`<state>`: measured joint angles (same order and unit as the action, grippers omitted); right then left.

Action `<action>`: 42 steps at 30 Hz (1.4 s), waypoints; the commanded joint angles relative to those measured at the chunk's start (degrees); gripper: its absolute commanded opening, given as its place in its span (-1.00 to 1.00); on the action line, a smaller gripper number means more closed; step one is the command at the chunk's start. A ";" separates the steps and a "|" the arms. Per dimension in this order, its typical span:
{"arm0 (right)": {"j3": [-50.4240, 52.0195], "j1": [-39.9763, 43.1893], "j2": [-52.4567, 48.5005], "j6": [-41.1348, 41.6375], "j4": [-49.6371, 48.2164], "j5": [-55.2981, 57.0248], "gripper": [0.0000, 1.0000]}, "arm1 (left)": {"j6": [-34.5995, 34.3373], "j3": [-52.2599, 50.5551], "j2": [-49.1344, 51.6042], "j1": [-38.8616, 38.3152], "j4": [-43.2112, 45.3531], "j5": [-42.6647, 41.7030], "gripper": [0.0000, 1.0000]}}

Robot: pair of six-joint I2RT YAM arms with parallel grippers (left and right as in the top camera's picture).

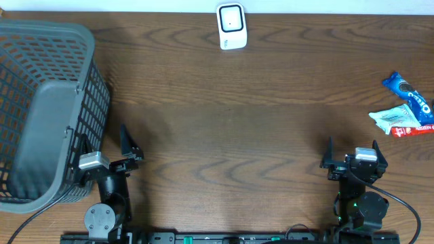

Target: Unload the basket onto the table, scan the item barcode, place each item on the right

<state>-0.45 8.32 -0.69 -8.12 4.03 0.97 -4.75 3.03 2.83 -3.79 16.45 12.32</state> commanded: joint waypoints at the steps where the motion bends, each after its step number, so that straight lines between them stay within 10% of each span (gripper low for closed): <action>1: 0.13 -0.52 0.39 0.37 0.13 0.42 0.99 | -0.48 0.02 -0.42 0.20 0.04 -0.31 0.84; 17: 0.13 -0.52 0.39 0.37 0.13 0.42 0.99 | 0.50 -0.90 -0.55 0.24 -16.00 0.09 0.84; 28: 0.13 -0.52 0.39 0.37 0.13 0.42 0.99 | 22.64 -2.82 -0.61 0.24 -19.71 -8.35 0.84; 42: 0.13 -0.52 0.39 0.37 0.13 0.42 0.99 | 17.70 -2.82 -0.68 0.42 -20.70 -10.16 0.84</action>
<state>-0.43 8.32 -0.69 -8.12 4.03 1.08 16.05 1.39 2.76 -3.79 -1.78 2.87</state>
